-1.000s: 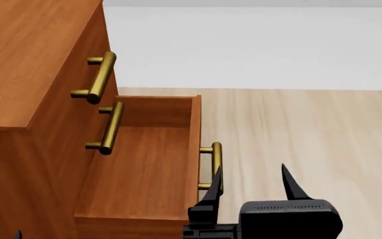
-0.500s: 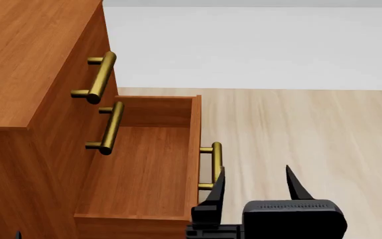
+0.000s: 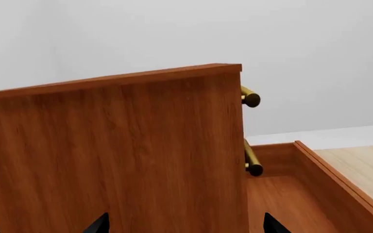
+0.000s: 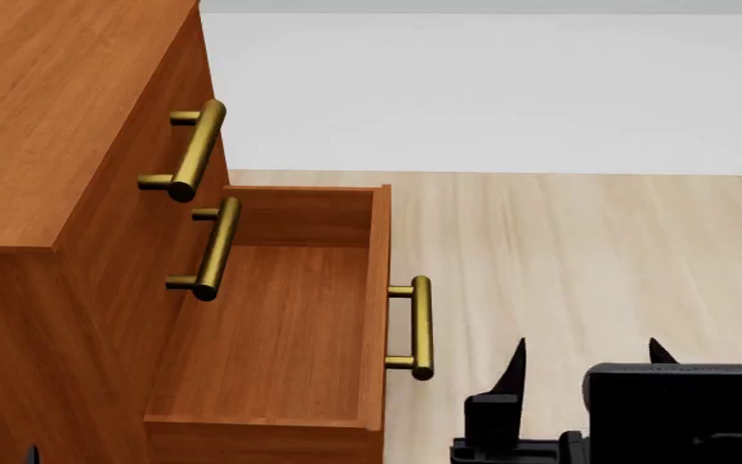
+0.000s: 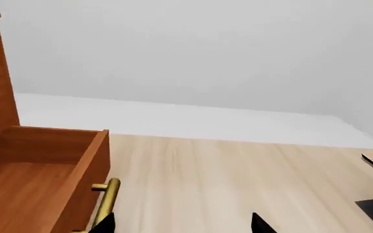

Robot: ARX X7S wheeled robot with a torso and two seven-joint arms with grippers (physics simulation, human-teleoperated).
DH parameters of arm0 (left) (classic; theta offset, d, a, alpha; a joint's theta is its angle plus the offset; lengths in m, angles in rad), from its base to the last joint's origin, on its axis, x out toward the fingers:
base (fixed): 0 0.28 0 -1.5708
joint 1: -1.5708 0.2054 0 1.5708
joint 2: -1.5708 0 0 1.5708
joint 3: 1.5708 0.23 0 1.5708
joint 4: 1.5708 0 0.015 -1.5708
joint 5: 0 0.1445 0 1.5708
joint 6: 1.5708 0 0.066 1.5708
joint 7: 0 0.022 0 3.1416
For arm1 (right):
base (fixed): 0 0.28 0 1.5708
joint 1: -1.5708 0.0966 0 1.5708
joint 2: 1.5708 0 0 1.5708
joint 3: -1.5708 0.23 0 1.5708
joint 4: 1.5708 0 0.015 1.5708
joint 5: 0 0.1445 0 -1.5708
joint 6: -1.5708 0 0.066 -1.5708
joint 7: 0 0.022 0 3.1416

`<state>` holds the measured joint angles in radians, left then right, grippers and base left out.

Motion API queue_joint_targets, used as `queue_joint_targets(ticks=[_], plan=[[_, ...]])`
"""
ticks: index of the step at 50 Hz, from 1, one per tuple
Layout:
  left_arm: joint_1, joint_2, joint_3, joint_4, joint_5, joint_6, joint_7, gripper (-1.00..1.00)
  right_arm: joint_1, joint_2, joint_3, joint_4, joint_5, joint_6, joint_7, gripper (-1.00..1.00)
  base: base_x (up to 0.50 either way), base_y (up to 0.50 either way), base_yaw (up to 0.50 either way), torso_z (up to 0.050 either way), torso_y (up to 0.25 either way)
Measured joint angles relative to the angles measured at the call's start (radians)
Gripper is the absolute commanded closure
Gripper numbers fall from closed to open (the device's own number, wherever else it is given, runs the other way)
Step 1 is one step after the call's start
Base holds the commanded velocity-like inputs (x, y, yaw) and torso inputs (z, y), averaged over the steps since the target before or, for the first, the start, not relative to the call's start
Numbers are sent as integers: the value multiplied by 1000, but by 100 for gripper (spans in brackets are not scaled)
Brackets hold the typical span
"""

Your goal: Put the bowl in the bottom drawer of the cabinet.

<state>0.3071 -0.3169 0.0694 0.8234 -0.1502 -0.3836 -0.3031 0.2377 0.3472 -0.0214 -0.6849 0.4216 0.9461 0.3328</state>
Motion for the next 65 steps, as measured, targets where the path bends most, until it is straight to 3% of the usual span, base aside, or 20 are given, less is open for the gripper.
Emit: queue_joint_targets(ticks=[16, 30, 49, 65], plan=[[-14, -5, 8, 0, -4, -11, -9, -100, 8, 64, 209, -9, 127, 260, 0, -100, 0, 0, 0, 0, 0], [-18, -8, 12, -4, -9, -14, -17, -100, -8, 101, 332, 62, 172, 373, -7, -100, 0, 0, 0, 0, 0], [-24, -12, 23, -6, -11, -21, -29, -100, -36, 130, 365, 267, 143, 335, -35, -100, 0, 0, 0, 0, 0], [-27, -18, 29, -7, -14, -24, -37, -100, -7, 143, 306, 460, 96, 251, -68, -100, 0, 0, 0, 0, 0]])
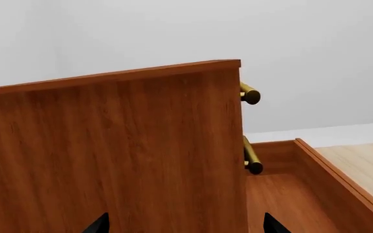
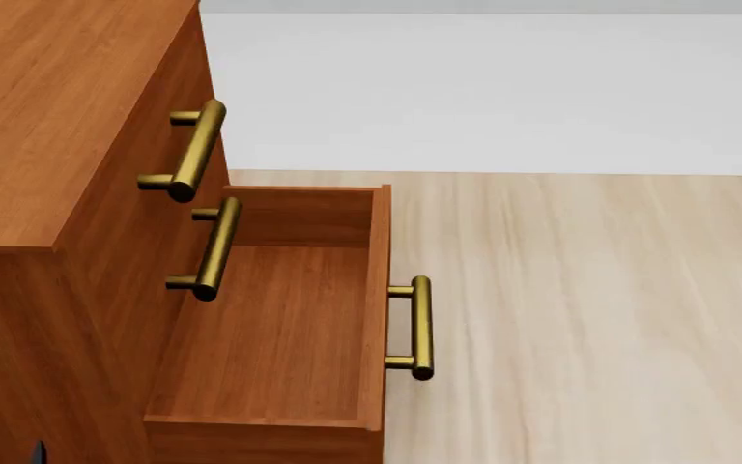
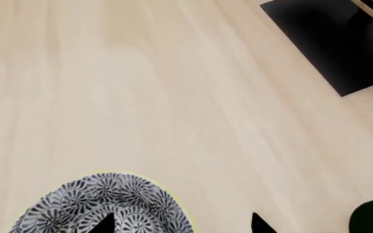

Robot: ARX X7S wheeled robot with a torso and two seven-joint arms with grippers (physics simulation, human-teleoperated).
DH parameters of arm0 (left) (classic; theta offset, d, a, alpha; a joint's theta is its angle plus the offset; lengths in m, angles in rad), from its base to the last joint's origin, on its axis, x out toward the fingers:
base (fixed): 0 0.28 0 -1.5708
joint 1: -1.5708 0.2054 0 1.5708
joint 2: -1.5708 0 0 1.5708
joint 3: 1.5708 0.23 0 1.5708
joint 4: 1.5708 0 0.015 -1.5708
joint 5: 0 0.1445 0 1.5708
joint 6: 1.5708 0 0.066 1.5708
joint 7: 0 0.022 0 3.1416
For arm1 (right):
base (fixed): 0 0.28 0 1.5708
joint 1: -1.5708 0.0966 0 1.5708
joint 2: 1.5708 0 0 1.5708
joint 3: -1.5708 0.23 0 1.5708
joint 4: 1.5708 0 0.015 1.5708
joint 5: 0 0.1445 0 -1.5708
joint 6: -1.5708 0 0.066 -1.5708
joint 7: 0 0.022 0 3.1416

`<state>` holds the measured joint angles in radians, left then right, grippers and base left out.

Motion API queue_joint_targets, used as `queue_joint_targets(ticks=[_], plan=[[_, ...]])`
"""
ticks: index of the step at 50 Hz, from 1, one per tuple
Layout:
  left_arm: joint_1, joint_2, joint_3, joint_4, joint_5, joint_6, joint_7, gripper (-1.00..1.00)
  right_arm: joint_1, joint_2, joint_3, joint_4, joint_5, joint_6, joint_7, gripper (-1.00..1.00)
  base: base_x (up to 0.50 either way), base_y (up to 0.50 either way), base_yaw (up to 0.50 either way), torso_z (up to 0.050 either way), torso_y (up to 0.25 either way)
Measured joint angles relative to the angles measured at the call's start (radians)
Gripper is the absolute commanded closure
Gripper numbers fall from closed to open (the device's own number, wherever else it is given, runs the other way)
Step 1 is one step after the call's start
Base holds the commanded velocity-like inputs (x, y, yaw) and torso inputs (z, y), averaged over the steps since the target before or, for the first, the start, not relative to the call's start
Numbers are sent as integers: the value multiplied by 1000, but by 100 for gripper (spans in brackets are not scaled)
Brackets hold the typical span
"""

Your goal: Put the bowl in the bottom drawer of the cabinet.

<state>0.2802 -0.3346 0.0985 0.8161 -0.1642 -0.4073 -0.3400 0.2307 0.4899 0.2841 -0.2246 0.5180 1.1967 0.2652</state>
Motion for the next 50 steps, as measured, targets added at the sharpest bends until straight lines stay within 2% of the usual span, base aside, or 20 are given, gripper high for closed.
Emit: queue_joint_targets(ticks=[34, 35, 50], plan=[[-1, -10, 5, -3, -9, 2, -17, -100, 38, 2, -107, 319, -52, -203, -77, -100, 1, 0, 0, 0, 0], [-2, -11, 6, -3, -9, 2, -17, -100, 38, 4, -109, 322, -50, -207, -79, 100, 15, 0, 4, 0, 0], [-2, -15, 7, -5, -14, 6, -23, -100, 46, -3, -88, 310, -13, -200, -77, 100, 5, -1, 4, 0, 0]])
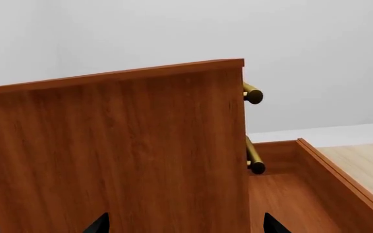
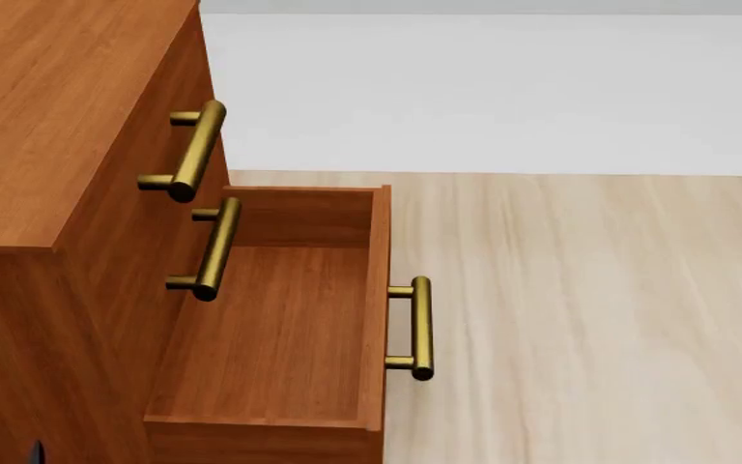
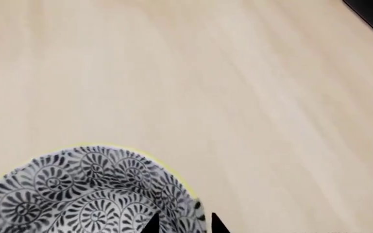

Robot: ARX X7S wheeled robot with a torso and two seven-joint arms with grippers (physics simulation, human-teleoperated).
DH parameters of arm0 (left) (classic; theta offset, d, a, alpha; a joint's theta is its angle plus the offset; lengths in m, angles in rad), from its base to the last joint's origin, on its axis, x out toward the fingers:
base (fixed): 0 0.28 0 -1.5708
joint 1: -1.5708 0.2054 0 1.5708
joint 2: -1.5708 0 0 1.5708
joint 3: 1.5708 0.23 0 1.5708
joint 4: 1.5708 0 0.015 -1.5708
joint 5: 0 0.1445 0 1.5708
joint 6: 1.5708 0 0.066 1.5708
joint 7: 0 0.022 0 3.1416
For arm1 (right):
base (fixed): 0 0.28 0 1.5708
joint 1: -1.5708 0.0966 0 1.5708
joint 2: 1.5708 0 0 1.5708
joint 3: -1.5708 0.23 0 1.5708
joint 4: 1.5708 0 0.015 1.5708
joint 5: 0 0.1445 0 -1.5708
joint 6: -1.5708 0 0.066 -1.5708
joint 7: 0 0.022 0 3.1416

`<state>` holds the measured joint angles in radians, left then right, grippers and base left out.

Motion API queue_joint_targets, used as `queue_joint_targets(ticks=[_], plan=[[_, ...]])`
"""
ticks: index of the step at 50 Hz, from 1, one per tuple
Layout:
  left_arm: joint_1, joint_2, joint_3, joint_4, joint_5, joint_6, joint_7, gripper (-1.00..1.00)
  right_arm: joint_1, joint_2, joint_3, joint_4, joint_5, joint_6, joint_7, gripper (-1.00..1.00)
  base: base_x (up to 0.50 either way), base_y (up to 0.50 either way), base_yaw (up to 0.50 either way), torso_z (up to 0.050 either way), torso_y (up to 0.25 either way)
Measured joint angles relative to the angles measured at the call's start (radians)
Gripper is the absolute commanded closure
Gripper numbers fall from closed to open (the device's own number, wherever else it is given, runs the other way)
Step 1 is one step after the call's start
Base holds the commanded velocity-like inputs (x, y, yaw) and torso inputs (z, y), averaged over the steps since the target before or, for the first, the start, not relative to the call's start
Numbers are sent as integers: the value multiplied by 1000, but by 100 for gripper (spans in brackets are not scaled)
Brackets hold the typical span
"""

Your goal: Put the bowl in the bottom drawer of the cabinet.

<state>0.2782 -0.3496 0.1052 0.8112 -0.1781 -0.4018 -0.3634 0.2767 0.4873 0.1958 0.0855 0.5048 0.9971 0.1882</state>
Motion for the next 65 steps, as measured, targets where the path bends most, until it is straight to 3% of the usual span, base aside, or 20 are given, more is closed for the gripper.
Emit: queue_joint_targets(ticks=[16, 35, 48, 65], plan=[[-2, -6, -2, 3, -8, -2, -7, -100, 64, -68, 87, -235, 137, 201, 31, 100, 1, 0, 2, 0, 0], [-1, -16, -17, 24, -25, -11, -17, -100, 308, -164, 176, -444, 385, 495, 218, 100, 0, 0, 0, 0, 0], [4, -22, -18, 33, -28, -10, -24, -100, 456, -193, 136, -404, 500, 512, 327, 100, 0, 0, 0, 0, 0], [9, -28, -18, 37, -31, -7, -32, -100, 634, -254, -23, -187, 465, 428, 318, 100, 0, 0, 0, 0, 0]])
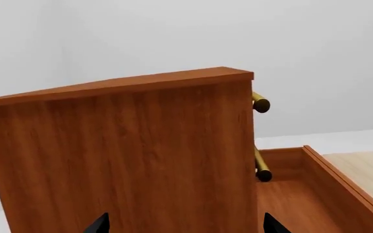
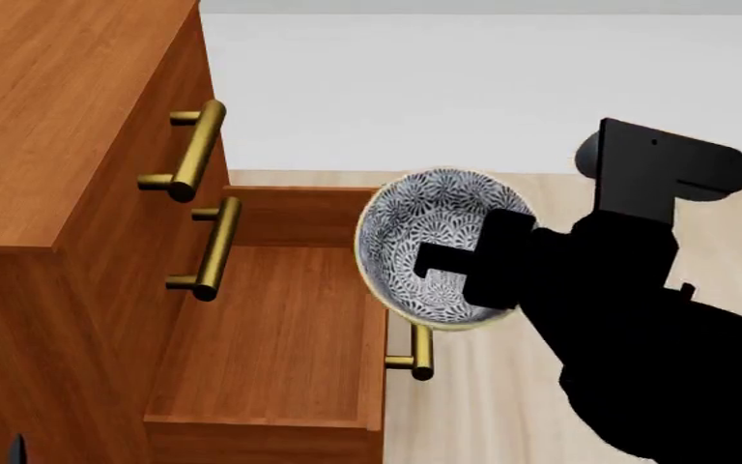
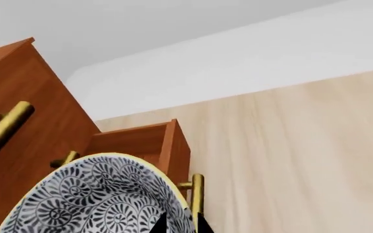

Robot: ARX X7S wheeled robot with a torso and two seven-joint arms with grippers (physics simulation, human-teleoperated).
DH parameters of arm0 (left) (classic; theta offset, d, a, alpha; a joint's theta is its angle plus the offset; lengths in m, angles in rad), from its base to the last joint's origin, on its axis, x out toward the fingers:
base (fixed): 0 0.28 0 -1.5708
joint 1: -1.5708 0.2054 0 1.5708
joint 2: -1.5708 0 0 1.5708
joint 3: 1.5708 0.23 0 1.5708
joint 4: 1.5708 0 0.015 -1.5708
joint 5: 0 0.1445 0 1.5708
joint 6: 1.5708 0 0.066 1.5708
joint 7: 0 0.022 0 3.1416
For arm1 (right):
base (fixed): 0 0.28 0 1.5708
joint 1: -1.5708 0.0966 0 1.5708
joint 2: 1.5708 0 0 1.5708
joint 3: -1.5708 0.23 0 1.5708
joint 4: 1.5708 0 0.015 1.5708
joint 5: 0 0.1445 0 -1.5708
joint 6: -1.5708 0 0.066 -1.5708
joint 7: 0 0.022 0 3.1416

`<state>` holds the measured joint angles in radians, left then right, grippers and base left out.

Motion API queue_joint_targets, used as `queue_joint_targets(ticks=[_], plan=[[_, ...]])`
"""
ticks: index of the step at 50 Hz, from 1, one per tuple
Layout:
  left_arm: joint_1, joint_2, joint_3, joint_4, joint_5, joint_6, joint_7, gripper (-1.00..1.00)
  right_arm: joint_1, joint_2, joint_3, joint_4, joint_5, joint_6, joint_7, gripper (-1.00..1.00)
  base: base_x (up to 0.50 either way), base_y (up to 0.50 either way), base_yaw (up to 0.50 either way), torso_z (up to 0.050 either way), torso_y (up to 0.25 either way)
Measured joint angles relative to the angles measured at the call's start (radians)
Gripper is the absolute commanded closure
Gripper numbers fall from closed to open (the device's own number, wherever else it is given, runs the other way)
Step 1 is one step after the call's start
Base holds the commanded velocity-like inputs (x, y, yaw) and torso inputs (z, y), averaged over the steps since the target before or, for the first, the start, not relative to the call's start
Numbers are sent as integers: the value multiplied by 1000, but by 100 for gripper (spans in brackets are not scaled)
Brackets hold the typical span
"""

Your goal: Put the bowl in the bottom drawer of the cabinet.

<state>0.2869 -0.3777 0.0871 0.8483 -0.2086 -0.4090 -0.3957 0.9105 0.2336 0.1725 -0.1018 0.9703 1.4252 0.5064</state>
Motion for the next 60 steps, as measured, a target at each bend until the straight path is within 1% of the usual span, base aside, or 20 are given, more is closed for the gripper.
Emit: queue_joint_targets(ticks=[9, 26, 39, 43, 47, 53, 60], plan=[[2, -3, -3, -2, -4, 6, -2, -100, 89, -35, -105, 167, -65, -81, -47, 100, 0, 0, 0, 0, 0], [9, -9, -12, -8, -13, 18, -8, -100, 236, -112, -292, 569, -219, -284, -167, 100, 0, 0, 0, 0, 0], [19, -12, -19, -7, -19, 28, -12, -100, 362, -185, -422, 943, -319, -487, -270, 100, 0, 0, 0, 0, 0], [21, -13, -21, -7, -21, 31, -14, -100, 400, -201, -509, 1066, -279, -562, -295, 100, 0, 0, 0, 0, 3], [23, -14, -23, -6, -23, 33, -15, -100, 432, -212, -630, 1164, -191, -630, -309, 100, 0, 0, 0, 0, 0], [22, -16, -25, -6, -27, 33, -17, -100, 461, -221, -847, 1259, -15, -716, -311, 100, 0, 0, 0, 0, 0], [21, -18, -28, -6, -33, 34, -19, -100, 482, -227, -1111, 1316, 216, -797, -300, 100, 0, 0, 0, 0, 0]])
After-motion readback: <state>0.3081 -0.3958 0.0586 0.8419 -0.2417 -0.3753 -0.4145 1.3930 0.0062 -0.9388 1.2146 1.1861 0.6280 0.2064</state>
